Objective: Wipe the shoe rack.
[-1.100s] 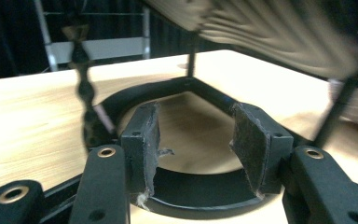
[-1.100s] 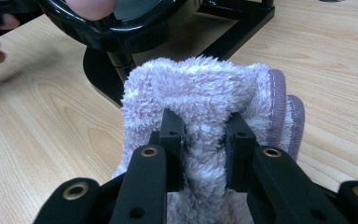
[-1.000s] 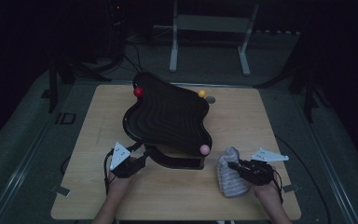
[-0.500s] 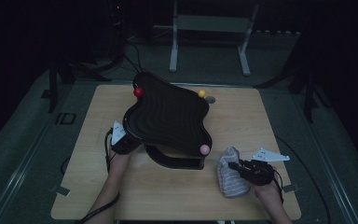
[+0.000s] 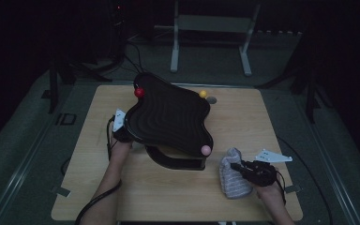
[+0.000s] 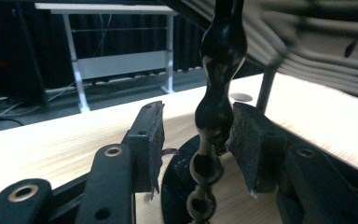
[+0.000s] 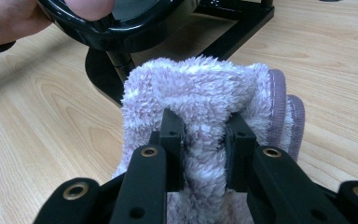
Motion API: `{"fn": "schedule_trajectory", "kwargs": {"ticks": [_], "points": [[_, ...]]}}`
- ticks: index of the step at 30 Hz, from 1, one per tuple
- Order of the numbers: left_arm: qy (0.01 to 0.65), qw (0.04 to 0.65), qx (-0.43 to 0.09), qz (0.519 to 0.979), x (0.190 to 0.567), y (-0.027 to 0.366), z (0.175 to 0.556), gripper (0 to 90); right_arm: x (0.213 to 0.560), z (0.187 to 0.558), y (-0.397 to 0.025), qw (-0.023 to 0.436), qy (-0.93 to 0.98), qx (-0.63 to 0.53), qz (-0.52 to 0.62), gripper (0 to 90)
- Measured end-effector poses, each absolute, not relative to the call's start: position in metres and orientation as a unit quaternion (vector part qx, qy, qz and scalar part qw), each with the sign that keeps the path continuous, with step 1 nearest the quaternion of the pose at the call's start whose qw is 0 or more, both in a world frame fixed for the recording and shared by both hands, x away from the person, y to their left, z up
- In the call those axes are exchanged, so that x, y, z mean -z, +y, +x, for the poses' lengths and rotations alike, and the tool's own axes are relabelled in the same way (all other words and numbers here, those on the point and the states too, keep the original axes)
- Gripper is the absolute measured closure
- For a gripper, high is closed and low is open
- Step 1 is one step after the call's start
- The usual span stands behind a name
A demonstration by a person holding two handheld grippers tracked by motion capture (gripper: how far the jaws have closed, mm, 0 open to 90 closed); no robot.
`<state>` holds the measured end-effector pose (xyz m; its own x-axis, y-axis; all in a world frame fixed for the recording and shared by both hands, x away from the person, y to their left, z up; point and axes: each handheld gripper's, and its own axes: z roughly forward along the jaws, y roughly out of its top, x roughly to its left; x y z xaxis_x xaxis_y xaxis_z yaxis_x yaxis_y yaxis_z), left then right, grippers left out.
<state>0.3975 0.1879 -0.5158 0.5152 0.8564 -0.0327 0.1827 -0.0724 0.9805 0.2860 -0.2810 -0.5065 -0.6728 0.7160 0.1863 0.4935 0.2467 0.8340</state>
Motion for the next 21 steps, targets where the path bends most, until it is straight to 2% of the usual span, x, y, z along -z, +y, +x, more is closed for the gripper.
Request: {"fn": "schedule_trajectory", "kwargs": {"ticks": [4, 5, 7, 21], "points": [[0.386, 0.55, -0.308, 0.674, 0.514, 0.184, 0.402, 66.6, 0.507, 0.286, -0.282, 0.117, 0.78, -0.476, 0.389, 74.1], [0.386, 0.55, -0.308, 0.674, 0.514, 0.184, 0.402, 71.9, 0.507, 0.286, -0.282, 0.116, 0.78, -0.475, 0.389, 74.1], [0.39, 0.555, -0.3, 0.671, 0.514, 0.184, 0.403, 74.4, 0.507, 0.287, -0.282, 0.116, 0.78, -0.476, 0.39, 74.1], [0.391, 0.561, -0.296, 0.667, 0.515, 0.187, 0.387, 74.7, 0.506, 0.286, -0.283, 0.119, 0.779, -0.476, 0.389, 74.1]]}}
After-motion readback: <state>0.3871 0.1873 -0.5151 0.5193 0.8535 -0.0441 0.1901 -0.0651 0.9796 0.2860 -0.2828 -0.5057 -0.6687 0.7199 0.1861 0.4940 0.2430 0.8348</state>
